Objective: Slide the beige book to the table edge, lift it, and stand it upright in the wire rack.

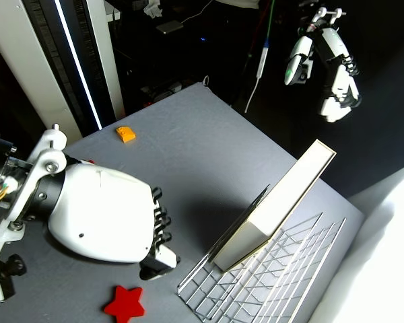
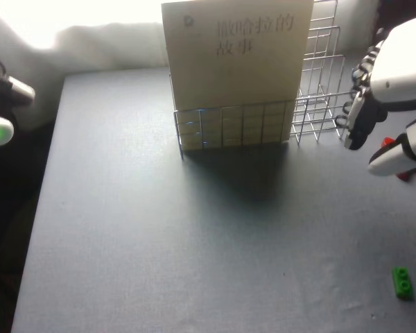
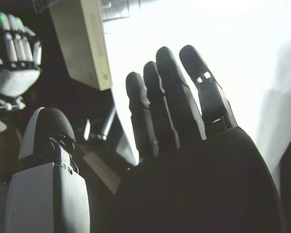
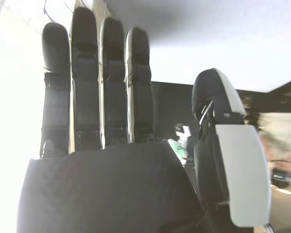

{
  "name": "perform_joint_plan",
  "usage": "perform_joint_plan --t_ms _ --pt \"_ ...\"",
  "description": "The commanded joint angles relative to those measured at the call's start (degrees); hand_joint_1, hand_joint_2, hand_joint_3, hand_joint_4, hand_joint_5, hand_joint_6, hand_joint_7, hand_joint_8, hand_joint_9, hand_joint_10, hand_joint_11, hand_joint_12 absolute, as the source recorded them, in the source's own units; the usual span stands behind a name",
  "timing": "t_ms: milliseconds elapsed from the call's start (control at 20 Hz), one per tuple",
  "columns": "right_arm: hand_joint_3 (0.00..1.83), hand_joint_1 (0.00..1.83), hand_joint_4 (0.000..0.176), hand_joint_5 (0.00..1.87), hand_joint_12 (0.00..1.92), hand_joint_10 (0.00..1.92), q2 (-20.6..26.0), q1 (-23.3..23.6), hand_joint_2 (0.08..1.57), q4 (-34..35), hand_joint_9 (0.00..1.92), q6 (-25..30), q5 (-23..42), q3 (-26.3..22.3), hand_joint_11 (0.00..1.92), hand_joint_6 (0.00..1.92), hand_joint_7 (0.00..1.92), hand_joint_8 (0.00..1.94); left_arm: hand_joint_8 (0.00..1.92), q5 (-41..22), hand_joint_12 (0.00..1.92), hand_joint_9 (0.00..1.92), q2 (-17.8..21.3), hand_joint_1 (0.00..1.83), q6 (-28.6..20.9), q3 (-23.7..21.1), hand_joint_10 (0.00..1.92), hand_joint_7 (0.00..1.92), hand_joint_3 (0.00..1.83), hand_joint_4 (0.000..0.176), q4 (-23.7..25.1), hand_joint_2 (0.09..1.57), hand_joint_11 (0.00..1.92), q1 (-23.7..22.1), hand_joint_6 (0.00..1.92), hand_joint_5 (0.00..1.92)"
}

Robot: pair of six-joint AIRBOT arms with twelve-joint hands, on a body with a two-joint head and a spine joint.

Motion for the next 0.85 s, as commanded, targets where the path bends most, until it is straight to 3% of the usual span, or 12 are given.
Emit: perform_joint_plan --t_ms 0,50,100,150,200,250,350,400,550,700,750,800 --pt "0.0 0.39 0.0 0.91 1.74 1.36 0.2 0.1 1.24 4.0 0.75 -2.7 -2.8 0.0 0.67 0.45 0.92 0.63 0.15 -4.1 1.39 0.89 1.2 0.92 0.7 -0.1 0.76 1.07 0.0 0.116 -1.9 1.15 0.58 -0.3 0.89 0.92" --pt "0.0 0.4 0.0 0.8 1.8 1.46 0.2 -0.4 1.24 7.2 0.77 -6.5 -2.5 0.0 0.7 0.87 0.83 1.01 0.33 -3.3 1.47 0.88 2.3 0.95 1.9 -0.5 0.96 1.07 0.0 0.164 -0.6 1.16 0.63 -0.4 1.09 0.89" --pt "0.0 0.46 0.0 0.73 1.9 1.71 0.2 -0.7 1.23 9.2 0.72 -9.0 -1.8 0.0 0.73 1.25 0.73 1.47 0.66 -2.7 1.63 0.87 3.2 0.96 2.8 -1.0 1.17 1.01 0.0 0.174 0.2 1.15 0.62 -0.4 1.14 0.89" --pt "0.0 0.46 0.0 0.68 1.92 1.88 0.2 -0.8 1.23 10.1 0.71 -9.9 -1.3 0.0 0.75 1.5 0.69 1.74 0.99 -2.1 1.75 0.8 3.9 0.82 3.3 -1.4 1.38 0.85 0.0 0.0 0.8 1.13 0.6 -0.4 1.17 0.91" --pt "0.0 0.5 0.0 0.62 1.92 1.91 0.2 -0.8 1.24 11.5 0.81 -10.9 -0.8 0.0 0.86 1.73 0.73 1.9 1.23 -1.3 1.82 0.85 4.7 0.77 3.8 -1.9 1.5 0.88 0.0 0.0 1.9 1.14 0.68 -0.4 1.38 0.93" --pt "0.0 0.59 0.0 0.66 1.92 1.92 0.2 -1.0 1.22 13.9 0.92 -12.5 -0.3 0.0 0.99 1.88 0.82 1.93 1.38 -0.8 1.88 0.92 5.3 0.74 3.8 -2.1 1.6 0.97 0.0 0.0 3.3 1.17 0.77 -0.4 1.47 0.94" --pt "0.0 0.74 0.0 0.84 1.92 1.92 0.2 -1.6 1.19 20.1 1.11 -18.1 0.6 0.0 1.26 1.92 0.96 1.94 1.71 -0.1 1.92 0.98 6.6 0.75 3.8 -2.7 1.83 1.01 0.0 0.0 6.1 1.2 0.88 -0.6 1.71 0.92" --pt "0.0 0.8 0.0 0.97 1.92 1.92 0.2 -2.5 1.2 26.4 1.25 -24.9 1.4 0.0 1.43 1.92 1.09 1.94 1.88 0.6 1.92 1.04 7.1 0.79 4.0 -2.9 1.9 1.04 0.0 0.0 7.8 1.21 0.98 -1.1 1.88 0.96" --pt "0.01 0.99 0.0 1.18 1.92 1.92 0.2 -5.4 1.3 41.9 1.46 -40.1 6.4 0.3 1.62 1.92 1.28 1.94 1.92 2.4 1.92 1.27 7.8 0.89 4.7 -2.9 1.92 1.26 0.02 0.0 11.6 1.3 1.26 -3.4 1.92 1.17" --pt "0.0 0.97 0.0 1.21 1.92 1.92 0.2 -7.9 1.34 54.8 1.48 -53.2 13.5 0.7 1.61 1.92 1.33 1.94 1.92 4.9 1.92 1.42 8.9 1.02 4.7 -3.0 1.92 1.36 0.01 0.0 16.4 1.32 1.48 -5.8 1.92 1.22" --pt "0.0 0.99 0.014 1.19 1.92 1.92 0.2 -8.7 1.32 58.7 1.46 -57.8 16.5 0.7 1.6 1.92 1.32 1.94 1.92 5.0 1.92 1.44 9.0 1.05 5.6 -2.8 1.92 1.39 0.0 0.0 17.9 1.31 1.52 -6.7 1.92 1.26" --pt "0.0 0.99 0.014 1.19 1.92 1.92 0.2 -9.3 1.32 60.9 1.46 -60.5 18.9 0.7 1.6 1.92 1.32 1.94 1.92 5.1 1.92 1.44 9.0 1.05 5.7 -2.7 1.92 1.39 0.0 0.0 19.1 1.31 1.52 -7.4 1.92 1.26"
